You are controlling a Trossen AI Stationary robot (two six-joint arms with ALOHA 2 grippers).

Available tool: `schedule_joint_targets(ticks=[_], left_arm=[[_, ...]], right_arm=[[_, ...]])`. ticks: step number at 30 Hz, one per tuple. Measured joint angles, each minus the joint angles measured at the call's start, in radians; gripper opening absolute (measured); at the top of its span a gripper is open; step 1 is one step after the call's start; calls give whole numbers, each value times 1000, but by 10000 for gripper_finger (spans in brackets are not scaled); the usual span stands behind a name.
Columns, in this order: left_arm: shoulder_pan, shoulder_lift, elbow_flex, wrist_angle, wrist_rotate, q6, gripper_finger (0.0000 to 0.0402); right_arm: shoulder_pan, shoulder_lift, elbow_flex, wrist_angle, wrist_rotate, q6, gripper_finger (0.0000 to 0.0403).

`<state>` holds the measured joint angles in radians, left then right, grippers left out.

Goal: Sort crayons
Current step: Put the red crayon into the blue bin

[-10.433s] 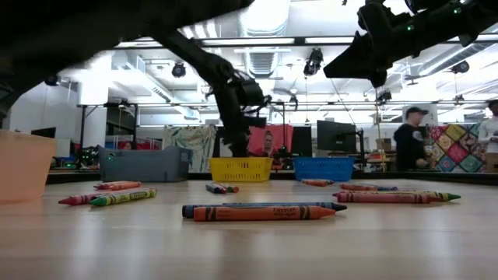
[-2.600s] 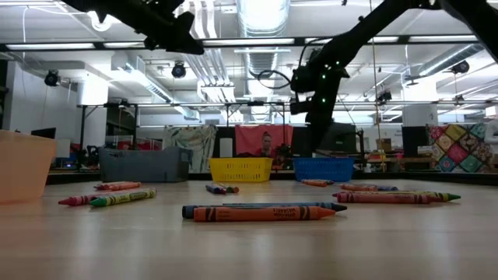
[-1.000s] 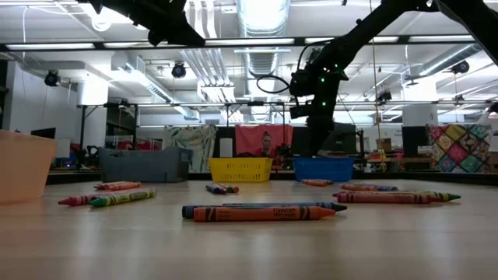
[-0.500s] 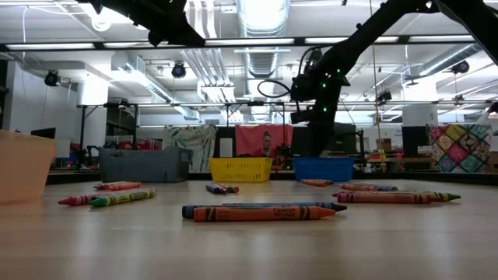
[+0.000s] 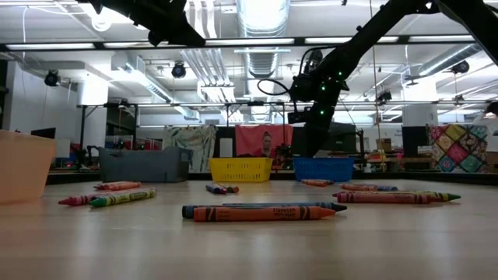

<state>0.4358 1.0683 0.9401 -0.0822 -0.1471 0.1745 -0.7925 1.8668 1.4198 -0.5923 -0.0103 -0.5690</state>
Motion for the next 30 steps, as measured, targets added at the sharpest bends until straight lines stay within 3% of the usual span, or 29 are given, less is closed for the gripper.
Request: schedule_joint_targets(ticks=[30], left_arm=[[0,0,0,-3,0,0,39]], right_arm=[[-2,0,-47,-3,-16,10,13]])
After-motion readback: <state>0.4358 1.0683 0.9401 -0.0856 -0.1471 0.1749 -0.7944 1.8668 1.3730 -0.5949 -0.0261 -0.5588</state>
